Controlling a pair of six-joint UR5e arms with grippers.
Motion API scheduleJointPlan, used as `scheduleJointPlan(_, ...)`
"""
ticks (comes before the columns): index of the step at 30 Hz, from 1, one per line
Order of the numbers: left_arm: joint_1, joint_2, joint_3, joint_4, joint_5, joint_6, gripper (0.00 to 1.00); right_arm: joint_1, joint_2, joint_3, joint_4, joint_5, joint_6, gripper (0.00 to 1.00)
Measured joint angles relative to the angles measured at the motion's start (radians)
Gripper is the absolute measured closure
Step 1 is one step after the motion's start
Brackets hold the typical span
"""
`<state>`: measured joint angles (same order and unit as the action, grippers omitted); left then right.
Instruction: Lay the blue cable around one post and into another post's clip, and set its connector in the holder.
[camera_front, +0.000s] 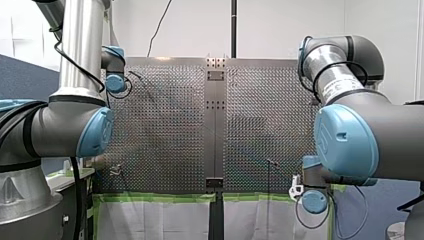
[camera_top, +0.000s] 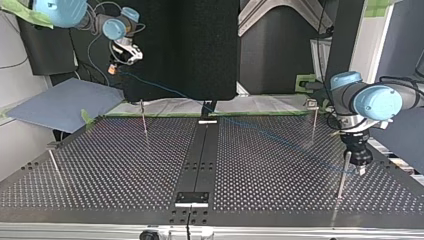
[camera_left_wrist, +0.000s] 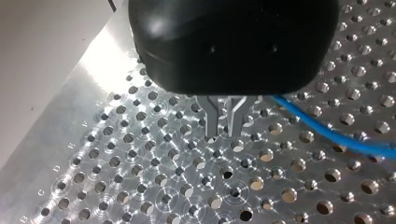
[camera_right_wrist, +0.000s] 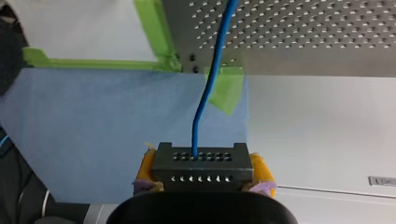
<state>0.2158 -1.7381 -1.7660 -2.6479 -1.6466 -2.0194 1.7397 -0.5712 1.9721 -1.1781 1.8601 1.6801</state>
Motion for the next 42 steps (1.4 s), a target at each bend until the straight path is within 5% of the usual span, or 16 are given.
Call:
scheduleJointPlan(9, -0.001, 0.001, 0.0, -0.005, 0.0, 0.002, 0.85, -0.011, 0.071, -0.005, -0.061, 0.003, 0.007, 1.0)
scheduleJointPlan(31, -0.001, 0.001, 0.001, -0.006, 0.0, 0.002, 0.85, -0.022, 0.229, -0.017, -0.11, 0.008, -0.009, 1.0)
scheduleJointPlan(42, -0.001, 0.001, 0.001, -0.006, 0.0, 0.002, 0.85, -0.031, 0.246, -0.033, -0.112, 0.007, -0.013, 1.0)
